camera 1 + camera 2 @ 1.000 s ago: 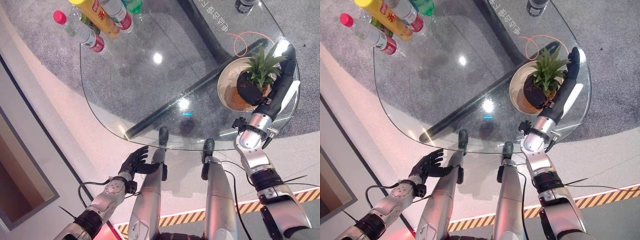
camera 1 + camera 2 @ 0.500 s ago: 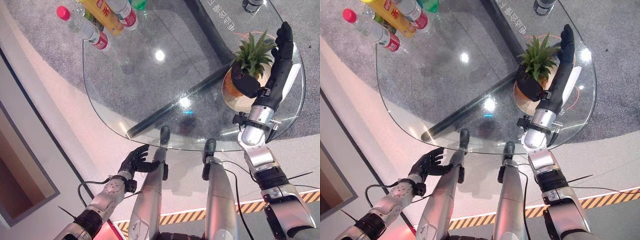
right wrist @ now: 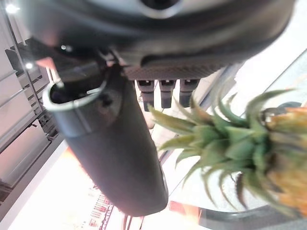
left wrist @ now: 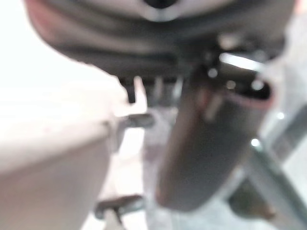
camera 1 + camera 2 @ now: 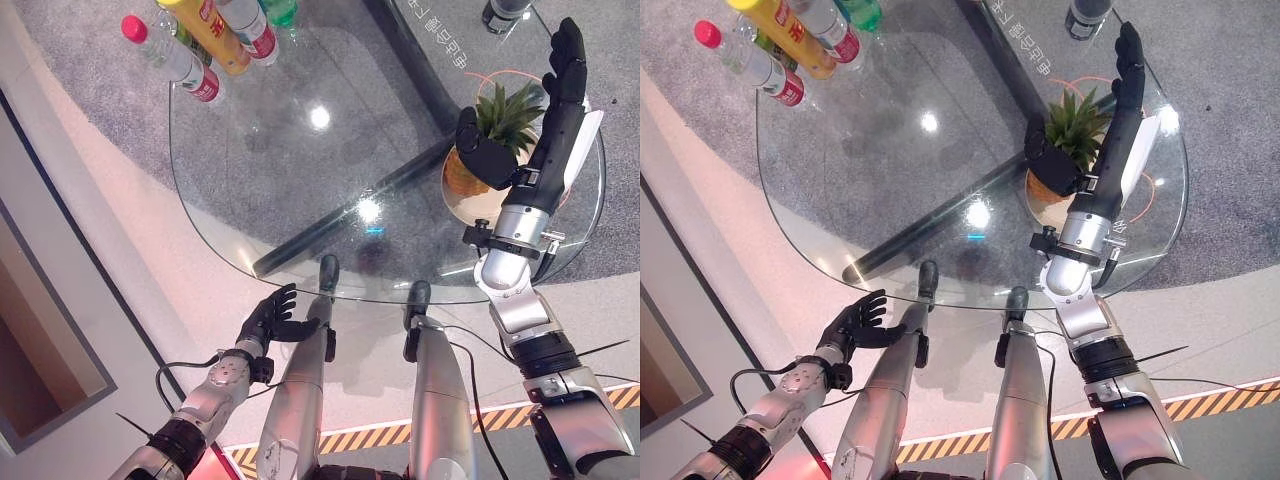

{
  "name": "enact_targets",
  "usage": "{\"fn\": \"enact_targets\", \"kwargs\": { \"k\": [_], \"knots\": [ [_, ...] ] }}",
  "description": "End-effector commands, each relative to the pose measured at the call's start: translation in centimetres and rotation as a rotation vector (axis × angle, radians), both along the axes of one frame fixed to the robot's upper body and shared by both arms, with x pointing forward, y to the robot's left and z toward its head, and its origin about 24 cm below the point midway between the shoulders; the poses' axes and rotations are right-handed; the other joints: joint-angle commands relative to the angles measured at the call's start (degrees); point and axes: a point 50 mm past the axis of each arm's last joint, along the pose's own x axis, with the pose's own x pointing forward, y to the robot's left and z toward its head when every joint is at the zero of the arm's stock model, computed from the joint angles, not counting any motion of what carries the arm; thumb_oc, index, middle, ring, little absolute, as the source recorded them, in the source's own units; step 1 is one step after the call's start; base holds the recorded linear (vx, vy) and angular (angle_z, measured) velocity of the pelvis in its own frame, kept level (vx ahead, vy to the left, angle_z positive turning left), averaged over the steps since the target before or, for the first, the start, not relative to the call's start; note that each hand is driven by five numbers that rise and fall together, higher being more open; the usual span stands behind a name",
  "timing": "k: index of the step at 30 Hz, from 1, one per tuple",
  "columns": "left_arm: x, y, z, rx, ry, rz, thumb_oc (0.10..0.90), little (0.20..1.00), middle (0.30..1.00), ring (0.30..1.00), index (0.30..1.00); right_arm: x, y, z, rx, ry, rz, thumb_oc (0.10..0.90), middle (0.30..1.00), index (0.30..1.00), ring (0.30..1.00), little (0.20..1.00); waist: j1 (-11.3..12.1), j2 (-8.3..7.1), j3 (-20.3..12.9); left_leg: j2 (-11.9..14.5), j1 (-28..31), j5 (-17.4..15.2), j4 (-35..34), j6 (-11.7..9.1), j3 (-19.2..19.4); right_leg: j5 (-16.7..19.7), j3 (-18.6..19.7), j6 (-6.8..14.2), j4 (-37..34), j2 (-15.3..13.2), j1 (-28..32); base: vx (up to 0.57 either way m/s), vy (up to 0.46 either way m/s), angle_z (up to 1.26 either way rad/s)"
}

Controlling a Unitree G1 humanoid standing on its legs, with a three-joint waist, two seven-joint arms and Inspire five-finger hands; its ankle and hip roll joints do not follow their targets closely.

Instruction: Pick up the fruit to the plate

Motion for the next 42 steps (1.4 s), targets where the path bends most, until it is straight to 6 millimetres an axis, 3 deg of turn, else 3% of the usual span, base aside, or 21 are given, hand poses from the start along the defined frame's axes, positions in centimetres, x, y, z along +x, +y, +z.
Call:
{"fn": "enact_targets", "kwargs": {
  "k": [1,16,27,29,33,35,36,42],
  "knots": [
    [-1.3,0.5,-0.2,-0.008,-0.025,-0.002,0.8,0.9,0.9,0.9,0.9,-2.2,0.6,5.0,-0.071,-0.272,0.048,0.8,0.9,0.9,0.9,0.9,-0.28,-1.49,-1.32,-2.07,0.96,-8.1,10.81,3.68,6.3,10.74,-7.16,-1.28,-10.85,1.68,4.46,0.0,0.0,0.0],
    [-1.6,1.1,-0.6,-0.007,-0.012,0.025,0.8,0.9,0.9,0.9,0.9,-2.7,1.4,4.0,-0.098,-0.222,0.129,0.8,0.9,0.9,0.9,0.9,-0.91,-2.2,-1.32,-1.84,7.11,-7.64,7.86,3.29,6.37,10.14,-7.09,-1.53,-12.84,1.9,10.34,-0.02,-0.01,-0.01],
    [-3.2,2.6,-3.0,0.005,0.078,0.075,0.8,0.9,0.9,0.9,0.9,-3.7,3.6,0.6,-0.132,-0.071,0.309,0.8,0.9,0.9,0.9,0.9,-1.78,-4.09,-1.32,-1.48,19.41,-6.66,2.21,2.76,5.22,10.14,-7.1,-1.23,-17.16,1.8,22.11,-0.02,-0.027,-0.02],
    [-4.4,3.2,-4.3,0.007,0.129,0.09,0.8,0.9,0.9,0.9,0.9,-4.1,4.0,-0.9,-0.119,0.04,0.438,0.8,0.9,0.9,0.9,0.9,-1.98,-4.63,-1.33,-1.03,24.51,-6.35,-0.21,2.33,4.75,10.32,-6.74,-1.06,-19.41,1.89,27.1,0.05,-0.032,-0.03],
    [-6.9,3.6,-6.7,0.021,0.227,0.112,0.8,0.9,0.9,0.9,0.9,-5.0,4.5,-5.0,-0.091,0.232,0.577,0.8,0.9,0.9,0.9,0.9,-2.37,-5.52,-5.51,-0.16,28.77,-5.77,-4.15,1.66,4.62,10.74,-6.14,-0.72,-23.33,2.13,31.49,0.08,-0.019,-0.04],
    [-7.2,3.6,-7.0,0.018,0.241,0.12,0.8,0.9,0.9,0.9,0.9,-5.2,4.6,-5.8,-0.092,0.273,0.598,0.8,0.9,0.9,0.9,0.9,-2.46,-5.72,-6.26,-0.09,29.52,-5.66,-4.84,1.58,4.68,10.87,-6.02,-0.62,-24.06,2.18,32.29,0.04,-0.016,-0.06],
    [-7.8,3.5,-7.6,0.024,0.268,0.132,0.8,0.9,0.9,0.9,0.9,-5.7,5.0,-7.7,-0.081,0.361,0.64,0.8,0.9,0.9,0.9,0.9,-2.54,-6.18,-7.99,0.16,31.14,-5.39,-6.52,1.38,4.79,11.02,-5.94,-0.42,-25.56,2.36,33.99,0.06,-0.024,-0.07],
    [-9.4,3.6,-9.3,0.02,0.353,0.173,0.8,0.9,0.9,0.9,0.9,-7.1,5.6,-14.7,0.067,0.691,0.741,0.8,0.9,0.9,0.9,0.9,-2.9,-7.36,-12.54,1.05,34.64,-4.73,-9.37,0.8,5.15,11.38,-6.38,0.06,-27.88,2.25,37.61,0.05,-0.025,-0.04]
  ]
}}
